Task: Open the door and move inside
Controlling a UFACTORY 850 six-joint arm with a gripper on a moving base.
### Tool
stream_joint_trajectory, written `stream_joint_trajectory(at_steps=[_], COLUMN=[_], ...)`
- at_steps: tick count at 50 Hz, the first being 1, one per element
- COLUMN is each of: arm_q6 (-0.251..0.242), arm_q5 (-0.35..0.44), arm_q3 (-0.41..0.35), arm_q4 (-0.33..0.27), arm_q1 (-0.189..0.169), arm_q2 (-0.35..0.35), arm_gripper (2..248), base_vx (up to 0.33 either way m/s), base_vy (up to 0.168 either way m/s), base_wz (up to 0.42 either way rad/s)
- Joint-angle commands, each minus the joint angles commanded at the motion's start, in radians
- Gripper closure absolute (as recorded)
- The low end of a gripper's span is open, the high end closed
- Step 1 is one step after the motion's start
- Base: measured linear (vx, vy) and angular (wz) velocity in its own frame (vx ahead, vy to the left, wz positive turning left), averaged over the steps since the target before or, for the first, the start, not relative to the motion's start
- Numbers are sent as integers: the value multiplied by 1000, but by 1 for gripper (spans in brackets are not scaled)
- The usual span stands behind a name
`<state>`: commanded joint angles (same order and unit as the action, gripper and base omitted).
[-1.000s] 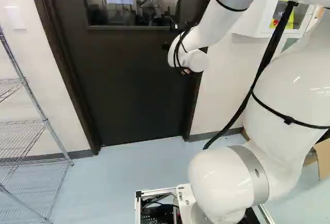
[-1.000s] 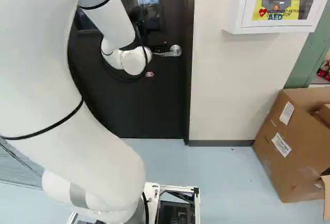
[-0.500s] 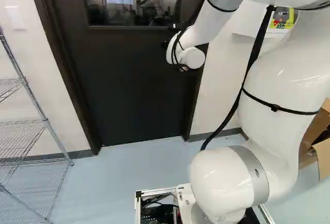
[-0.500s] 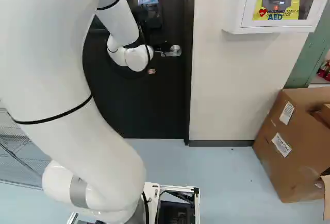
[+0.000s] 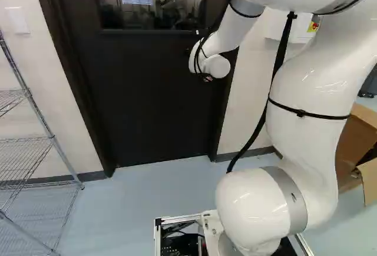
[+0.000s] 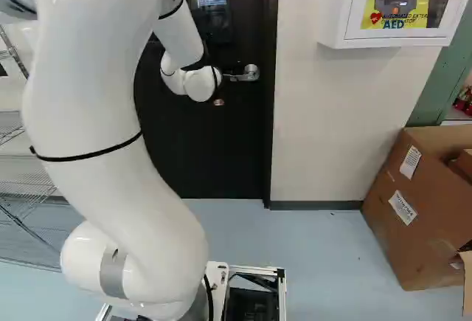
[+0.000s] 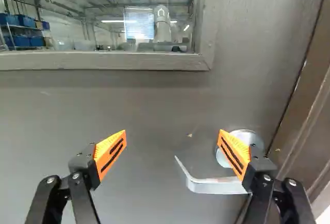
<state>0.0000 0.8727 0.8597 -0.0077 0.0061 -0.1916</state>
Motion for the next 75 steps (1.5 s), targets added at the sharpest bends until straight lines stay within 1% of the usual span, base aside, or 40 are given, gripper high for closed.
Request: stream_joint_trajectory(at_steps=[16,75], arm_q6=[0,0], arm_q5=[0,0], arm_q3=[17,-8], arm_q4=[0,0], arm_q1=[2,6], arm_q2=[-48,-144], arm_gripper=[3,3], base_vx=[0,0], base_vy=[0,0], base_wz=[0,0])
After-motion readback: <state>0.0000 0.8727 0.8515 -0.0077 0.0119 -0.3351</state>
